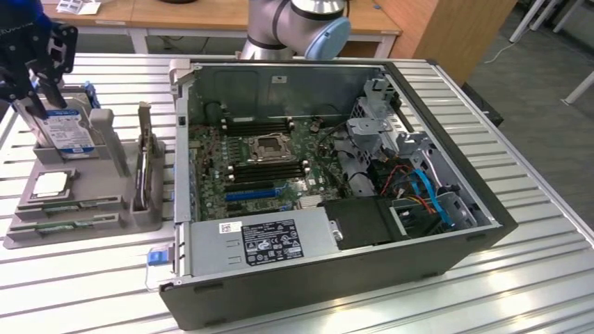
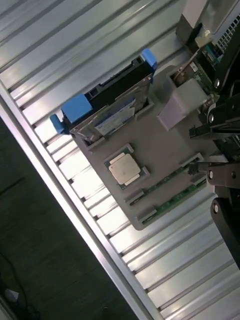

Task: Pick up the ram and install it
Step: 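Pick up the ram and move it above insertion slot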

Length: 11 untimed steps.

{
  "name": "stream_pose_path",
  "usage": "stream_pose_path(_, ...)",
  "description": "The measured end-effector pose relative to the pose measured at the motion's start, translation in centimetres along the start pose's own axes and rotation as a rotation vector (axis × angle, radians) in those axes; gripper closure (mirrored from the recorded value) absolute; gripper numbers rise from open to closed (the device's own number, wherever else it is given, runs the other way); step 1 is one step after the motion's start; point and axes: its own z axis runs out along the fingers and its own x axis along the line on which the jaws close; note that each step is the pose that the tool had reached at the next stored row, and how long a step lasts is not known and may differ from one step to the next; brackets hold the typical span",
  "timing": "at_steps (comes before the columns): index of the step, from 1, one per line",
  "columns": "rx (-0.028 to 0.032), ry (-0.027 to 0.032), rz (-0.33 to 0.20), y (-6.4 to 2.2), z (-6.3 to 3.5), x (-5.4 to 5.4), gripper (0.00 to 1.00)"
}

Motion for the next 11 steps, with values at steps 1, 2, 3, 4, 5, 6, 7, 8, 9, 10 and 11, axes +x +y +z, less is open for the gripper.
stream_pose_path(1,0.0002,0.0009,-0.018,0.0,0.04,0.0,0.68)
stream_pose_path(2,0.0005,0.0018,-0.036,0.0,0.07,0.0,0.68)
stream_pose_path(3,0.0007,0.0026,-0.054,0.0,0.11,0.0,0.68)
stream_pose_path(4,0.001,0.0035,-0.072,-0.01,0.15,0.0,0.68)
stream_pose_path(5,0.0012,0.0044,-0.09,-0.01,0.18,0.0,0.68)
stream_pose_path(6,0.0014,0.0053,-0.108,-0.01,0.22,0.0,0.68)
stream_pose_path(7,0.0017,0.0062,-0.127,-0.01,0.26,0.0,0.68)
stream_pose_path(8,0.0019,0.0071,-0.145,-0.01,0.3,0.0,0.68)
stream_pose_path(9,0.0022,0.0079,-0.163,-0.02,0.34,0.0,0.68)
stream_pose_path(10,0.0024,0.0088,-0.181,-0.02,0.37,-0.01,0.68)
stream_pose_path(11,0.0027,0.0096,-0.199,-0.02,0.41,-0.01,0.68)
